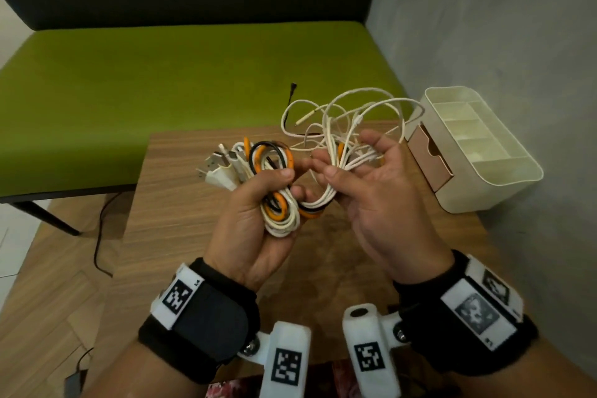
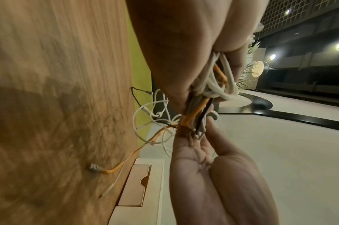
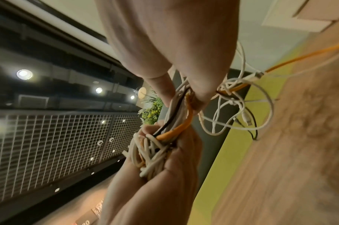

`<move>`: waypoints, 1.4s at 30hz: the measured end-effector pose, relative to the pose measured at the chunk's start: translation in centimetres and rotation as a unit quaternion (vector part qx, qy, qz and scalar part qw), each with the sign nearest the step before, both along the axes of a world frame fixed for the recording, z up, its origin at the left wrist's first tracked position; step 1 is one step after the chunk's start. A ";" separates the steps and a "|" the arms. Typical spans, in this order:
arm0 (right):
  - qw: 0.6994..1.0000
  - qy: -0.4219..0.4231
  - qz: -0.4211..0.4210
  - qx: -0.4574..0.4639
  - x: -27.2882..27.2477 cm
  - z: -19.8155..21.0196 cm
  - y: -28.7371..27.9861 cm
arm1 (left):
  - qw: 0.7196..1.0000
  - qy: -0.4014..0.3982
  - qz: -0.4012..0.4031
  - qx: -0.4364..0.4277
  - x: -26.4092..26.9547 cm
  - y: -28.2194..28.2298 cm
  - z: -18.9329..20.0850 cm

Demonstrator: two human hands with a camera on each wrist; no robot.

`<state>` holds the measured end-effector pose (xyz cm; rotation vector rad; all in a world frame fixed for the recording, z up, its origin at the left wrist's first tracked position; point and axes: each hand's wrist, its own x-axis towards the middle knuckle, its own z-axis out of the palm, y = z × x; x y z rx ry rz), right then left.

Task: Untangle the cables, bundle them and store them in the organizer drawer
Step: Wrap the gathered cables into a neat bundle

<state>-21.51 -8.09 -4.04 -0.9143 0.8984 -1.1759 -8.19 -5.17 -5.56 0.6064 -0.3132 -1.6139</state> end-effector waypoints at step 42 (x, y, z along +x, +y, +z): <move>0.955 -0.051 0.281 -0.078 -5.1 1.1 -2.0 | 0.953 -0.179 -0.240 0.049 0.3 0.1 -0.5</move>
